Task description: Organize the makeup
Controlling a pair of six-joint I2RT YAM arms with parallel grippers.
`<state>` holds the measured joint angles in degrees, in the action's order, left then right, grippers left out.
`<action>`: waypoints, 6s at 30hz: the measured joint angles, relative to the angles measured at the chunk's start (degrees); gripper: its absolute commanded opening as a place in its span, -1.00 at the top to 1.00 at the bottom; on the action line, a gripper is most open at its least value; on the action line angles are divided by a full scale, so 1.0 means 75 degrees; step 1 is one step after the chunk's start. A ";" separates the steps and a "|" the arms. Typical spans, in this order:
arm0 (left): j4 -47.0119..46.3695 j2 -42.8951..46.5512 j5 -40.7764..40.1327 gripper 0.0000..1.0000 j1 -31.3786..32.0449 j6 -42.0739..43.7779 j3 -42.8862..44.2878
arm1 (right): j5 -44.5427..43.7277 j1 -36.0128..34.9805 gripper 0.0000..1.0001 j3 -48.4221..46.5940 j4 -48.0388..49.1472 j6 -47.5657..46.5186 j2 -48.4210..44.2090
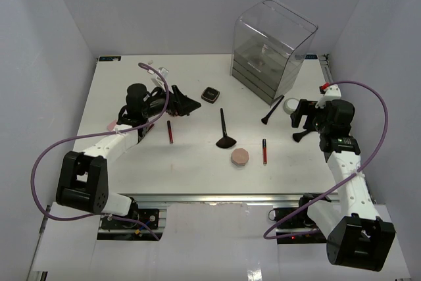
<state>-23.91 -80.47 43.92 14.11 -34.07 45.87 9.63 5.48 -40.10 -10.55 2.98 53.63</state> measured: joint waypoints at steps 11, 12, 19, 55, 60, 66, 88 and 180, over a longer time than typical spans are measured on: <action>-0.0662 -0.1464 -0.0727 -0.82 0.1226 -0.1026 0.0968 | 0.2929 0.0003 -0.80 0.0612 0.0034 -0.2084 -0.0603; -0.0715 -0.1705 -0.0875 -0.79 0.1384 -0.1137 0.1247 | 0.3073 0.0003 -0.80 0.0618 0.0018 -0.2219 -0.0591; -0.1106 -0.3904 -0.1783 -0.76 0.2151 -0.1975 0.3396 | 0.4137 0.0003 -0.81 0.0606 -0.0346 -0.3097 -0.0441; -0.0678 -0.8955 -0.3579 0.33 0.2387 -0.3788 0.9830 | 0.5396 0.0175 -0.73 0.0603 -0.0472 -0.4228 -0.0629; -0.0700 -0.9013 -0.3511 0.59 0.2387 -0.4011 0.9927 | 0.5404 0.0183 -0.73 0.0603 -0.0472 -0.4231 -0.0629; -0.0936 -0.9232 -0.3447 0.98 0.2378 -0.4365 1.0118 | 0.5411 0.0227 -0.73 0.0603 -0.0472 -0.4228 -0.0629; -0.1853 -0.6705 -0.3281 1.00 0.2313 -0.3942 0.6538 | 0.5825 0.0472 -0.88 0.0600 -0.0469 -0.4242 -0.0655; -0.1236 -0.5164 -0.1845 1.00 0.1976 -0.4659 0.5907 | 0.5679 -0.0435 0.00 -0.2862 0.4790 0.4013 0.3841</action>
<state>-33.18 -119.20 30.09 28.93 -69.01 90.17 52.23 2.21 -61.56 25.38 33.08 82.43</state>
